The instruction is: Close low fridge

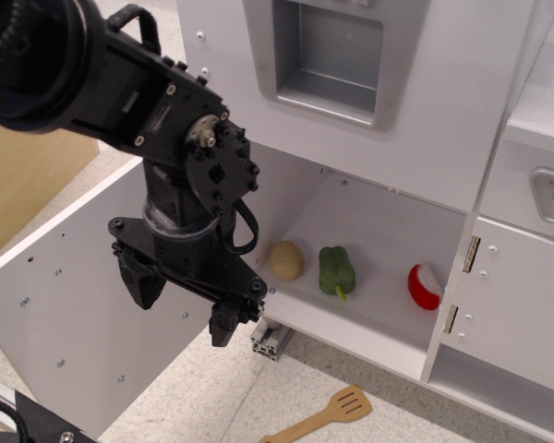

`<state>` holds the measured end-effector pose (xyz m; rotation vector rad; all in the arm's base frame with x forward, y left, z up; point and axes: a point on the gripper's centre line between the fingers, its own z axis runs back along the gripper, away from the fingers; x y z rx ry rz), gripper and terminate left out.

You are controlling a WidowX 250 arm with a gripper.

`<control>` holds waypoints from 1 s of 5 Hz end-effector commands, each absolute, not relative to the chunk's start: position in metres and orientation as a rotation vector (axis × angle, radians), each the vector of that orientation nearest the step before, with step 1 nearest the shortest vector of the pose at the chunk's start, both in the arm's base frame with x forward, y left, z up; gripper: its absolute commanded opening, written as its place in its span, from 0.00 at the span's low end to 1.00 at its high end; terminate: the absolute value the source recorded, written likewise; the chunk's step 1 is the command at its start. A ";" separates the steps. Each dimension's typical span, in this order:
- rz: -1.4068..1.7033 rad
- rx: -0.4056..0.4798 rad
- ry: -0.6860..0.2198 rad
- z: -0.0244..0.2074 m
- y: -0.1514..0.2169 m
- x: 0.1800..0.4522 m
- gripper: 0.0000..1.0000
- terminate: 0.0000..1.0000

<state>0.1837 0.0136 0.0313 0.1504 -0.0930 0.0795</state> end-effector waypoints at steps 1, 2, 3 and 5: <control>0.079 0.150 -0.093 0.031 0.014 0.184 1.00 0.00; 0.076 0.144 -0.096 0.042 0.049 0.197 1.00 0.00; 0.056 0.152 -0.132 0.056 0.080 0.206 1.00 0.00; 0.091 0.171 -0.156 0.080 0.147 0.229 1.00 0.00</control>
